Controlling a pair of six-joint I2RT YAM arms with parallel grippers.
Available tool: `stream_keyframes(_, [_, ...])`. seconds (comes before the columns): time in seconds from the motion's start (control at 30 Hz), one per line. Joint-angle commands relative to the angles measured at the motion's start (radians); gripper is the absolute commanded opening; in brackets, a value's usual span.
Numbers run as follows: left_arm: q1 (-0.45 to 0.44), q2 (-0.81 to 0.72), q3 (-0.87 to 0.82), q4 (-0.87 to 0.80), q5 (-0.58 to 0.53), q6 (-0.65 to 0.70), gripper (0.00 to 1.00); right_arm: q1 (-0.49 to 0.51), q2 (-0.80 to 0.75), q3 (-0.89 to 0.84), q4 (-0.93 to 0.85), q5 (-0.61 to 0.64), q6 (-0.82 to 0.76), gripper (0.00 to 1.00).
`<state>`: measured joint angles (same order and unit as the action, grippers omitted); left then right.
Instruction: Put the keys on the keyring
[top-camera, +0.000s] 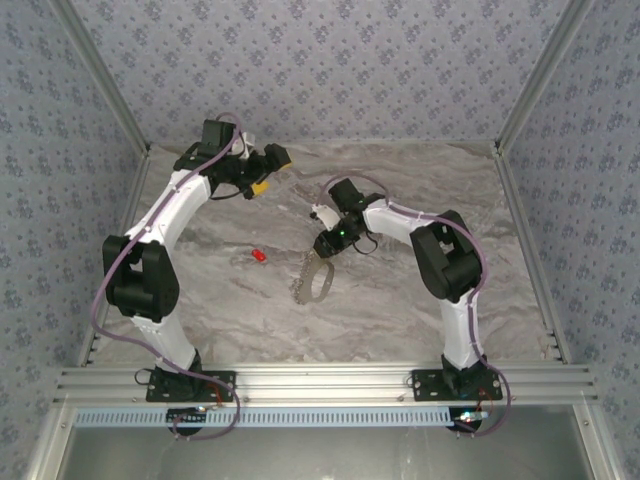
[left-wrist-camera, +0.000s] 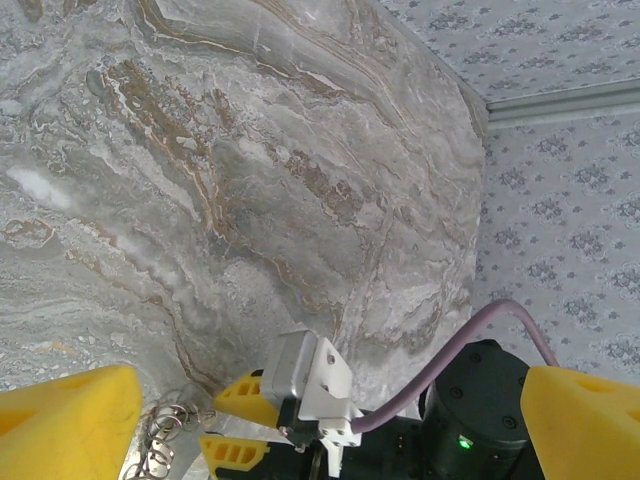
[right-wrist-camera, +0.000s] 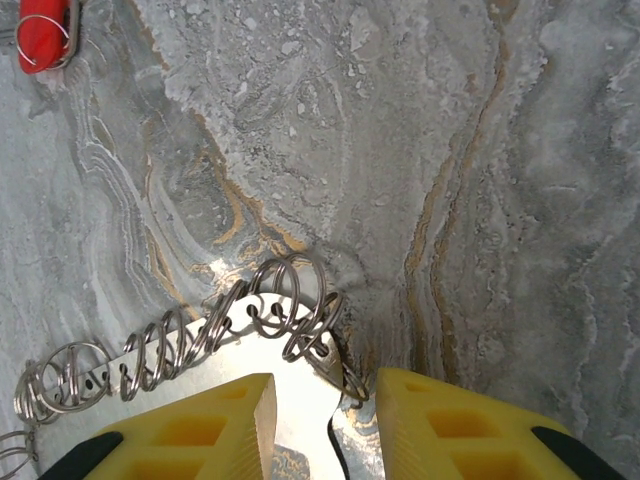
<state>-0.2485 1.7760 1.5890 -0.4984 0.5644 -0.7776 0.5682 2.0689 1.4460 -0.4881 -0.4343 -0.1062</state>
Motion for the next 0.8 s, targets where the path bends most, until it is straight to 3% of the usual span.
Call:
stream_keyframes(0.0, [0.005, -0.016, 0.035, -0.012, 0.011, 0.014, 0.98, 0.007, 0.029, 0.03, -0.028, -0.017, -0.019, 0.34])
stream_keyframes(0.4, [0.005, -0.014, 0.038, -0.011, 0.008, 0.011, 0.98, 0.006, 0.043, 0.049, -0.02, -0.03, -0.012, 0.33])
stream_keyframes(0.77, [0.005, -0.015, 0.039, -0.003, 0.011, 0.005, 0.98, 0.004, 0.025, 0.031, -0.033, -0.056, -0.004, 0.03])
